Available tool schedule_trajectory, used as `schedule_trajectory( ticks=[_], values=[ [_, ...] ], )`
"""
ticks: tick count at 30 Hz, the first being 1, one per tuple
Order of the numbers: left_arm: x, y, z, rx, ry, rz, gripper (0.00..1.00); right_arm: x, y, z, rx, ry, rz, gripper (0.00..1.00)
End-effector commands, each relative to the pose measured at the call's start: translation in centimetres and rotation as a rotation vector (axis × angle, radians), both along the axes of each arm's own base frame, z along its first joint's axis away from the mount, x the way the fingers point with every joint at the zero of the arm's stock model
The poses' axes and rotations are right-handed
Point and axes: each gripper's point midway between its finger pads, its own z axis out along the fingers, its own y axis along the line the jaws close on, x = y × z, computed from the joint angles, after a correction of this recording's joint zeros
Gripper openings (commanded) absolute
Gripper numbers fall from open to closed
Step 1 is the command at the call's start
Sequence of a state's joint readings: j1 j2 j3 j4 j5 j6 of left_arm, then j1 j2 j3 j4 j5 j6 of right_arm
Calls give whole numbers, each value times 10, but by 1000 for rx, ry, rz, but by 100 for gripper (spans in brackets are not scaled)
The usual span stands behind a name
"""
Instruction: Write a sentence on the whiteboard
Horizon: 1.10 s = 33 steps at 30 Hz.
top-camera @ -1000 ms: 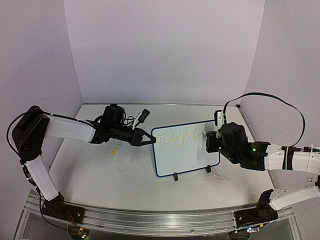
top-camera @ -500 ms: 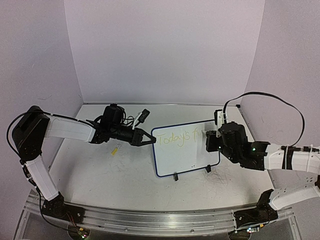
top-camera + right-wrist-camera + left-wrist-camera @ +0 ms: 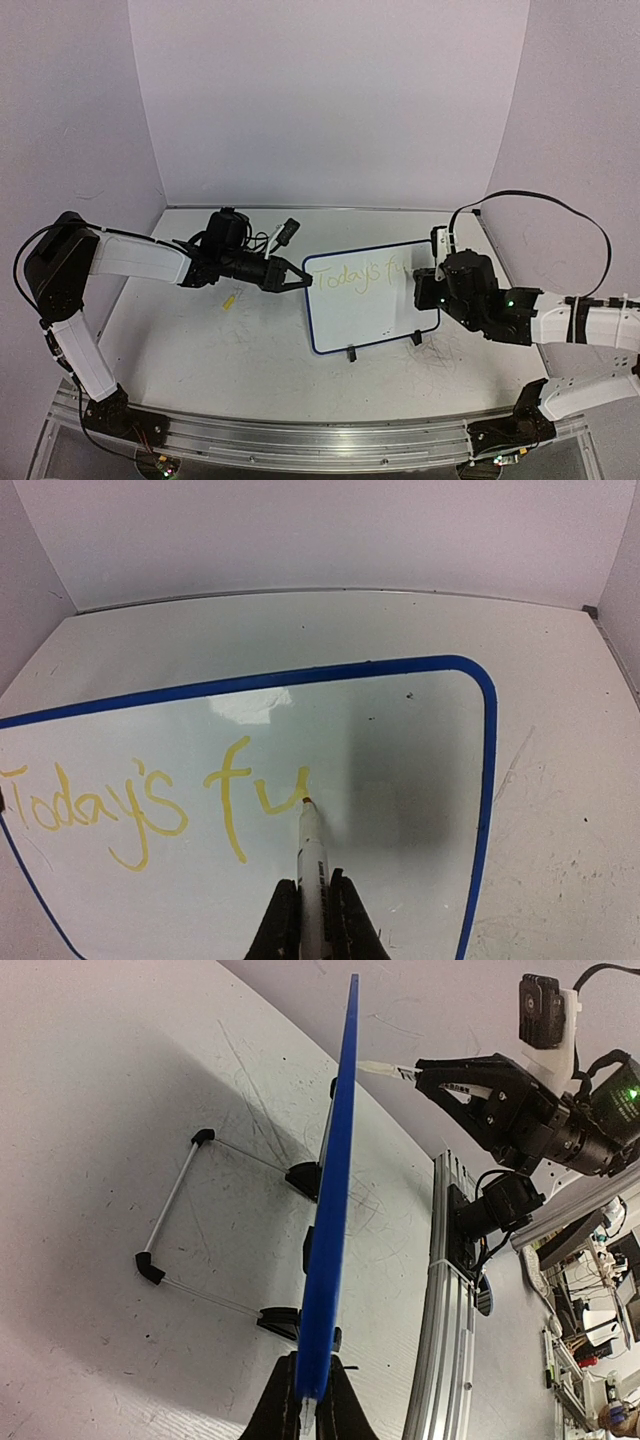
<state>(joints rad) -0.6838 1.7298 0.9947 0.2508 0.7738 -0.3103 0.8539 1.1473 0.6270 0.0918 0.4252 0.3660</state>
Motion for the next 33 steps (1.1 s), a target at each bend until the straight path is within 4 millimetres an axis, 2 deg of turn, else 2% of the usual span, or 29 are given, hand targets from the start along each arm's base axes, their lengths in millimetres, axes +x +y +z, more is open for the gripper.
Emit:
schedule_trajectory(
  ticks=[1, 5, 7, 11, 16, 23, 33],
  values=[
    [6, 0, 9, 2, -19, 10, 0, -2, -10, 0, -17, 4, -26, 0],
    [6, 0, 9, 2, -19, 10, 0, -3, -14, 33, 46, -63, -27, 0],
    [6, 0, 8, 3, -18, 9, 0, -1, -10, 42, 83, -78, -3, 0],
    [6, 0, 9, 1, -17, 7, 0, 8, -4, 37, 74, -69, 5, 0],
    [6, 0, 10, 1, -20, 9, 0, 15, -2, 50, 93, -105, 2, 0],
    [5, -1, 9, 1, -16, 5, 0, 23, -3, 56, 95, -119, -6, 0],
    [5, -1, 9, 1, -18, 4, 0, 28, -4, 46, 76, -102, -11, 0]
  ],
)
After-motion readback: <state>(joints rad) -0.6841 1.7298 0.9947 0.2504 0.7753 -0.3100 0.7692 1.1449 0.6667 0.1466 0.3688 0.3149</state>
